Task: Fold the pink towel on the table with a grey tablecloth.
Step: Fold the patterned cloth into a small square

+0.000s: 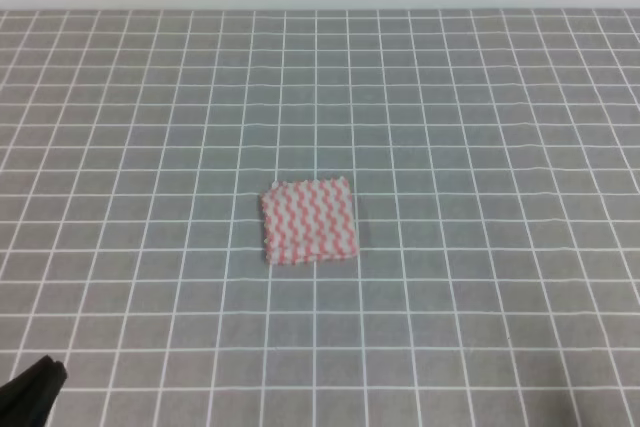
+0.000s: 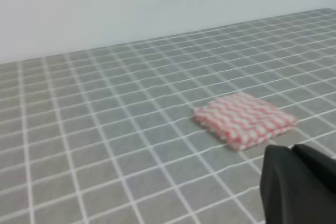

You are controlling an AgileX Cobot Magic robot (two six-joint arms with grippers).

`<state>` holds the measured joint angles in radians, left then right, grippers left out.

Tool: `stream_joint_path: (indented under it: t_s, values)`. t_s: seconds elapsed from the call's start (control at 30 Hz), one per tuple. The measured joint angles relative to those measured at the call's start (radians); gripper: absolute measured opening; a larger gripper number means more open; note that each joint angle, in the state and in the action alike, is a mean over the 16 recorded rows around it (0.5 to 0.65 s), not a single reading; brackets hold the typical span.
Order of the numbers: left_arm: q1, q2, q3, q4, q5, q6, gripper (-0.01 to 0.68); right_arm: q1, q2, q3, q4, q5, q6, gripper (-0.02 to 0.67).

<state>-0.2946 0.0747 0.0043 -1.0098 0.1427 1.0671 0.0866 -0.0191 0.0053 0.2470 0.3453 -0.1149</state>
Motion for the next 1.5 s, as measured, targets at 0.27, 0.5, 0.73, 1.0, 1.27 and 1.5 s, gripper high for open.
stream_joint_path:
  t_s: [0.27,0.5,0.73,1.0,1.27,1.5]
  values:
    - [0.024,-0.061,0.000,0.329,-0.032,-0.308,-0.004,0.000,0.001,-0.001,0.000,-0.002,0.000,-0.015]
    - [0.075,-0.100,0.001,0.700,0.023,-0.700,-0.004,0.000,0.000,0.000,0.001,-0.006,0.000,-0.015]
    - [0.097,-0.102,0.001,0.861,0.140,-0.883,-0.004,0.000,-0.001,0.002,0.002,-0.008,0.000,-0.015]
    - [0.098,-0.101,0.000,0.864,0.207,-0.885,-0.004,0.000,-0.002,0.004,0.004,-0.011,0.001,-0.015]
    - [0.101,-0.105,0.000,0.864,0.207,-0.885,-0.004,0.000,0.001,0.001,0.007,-0.009,0.000,-0.015]
    - [0.106,-0.105,0.000,0.864,0.209,-0.886,-0.004,0.000,0.002,-0.001,0.008,-0.007,0.000,-0.015]
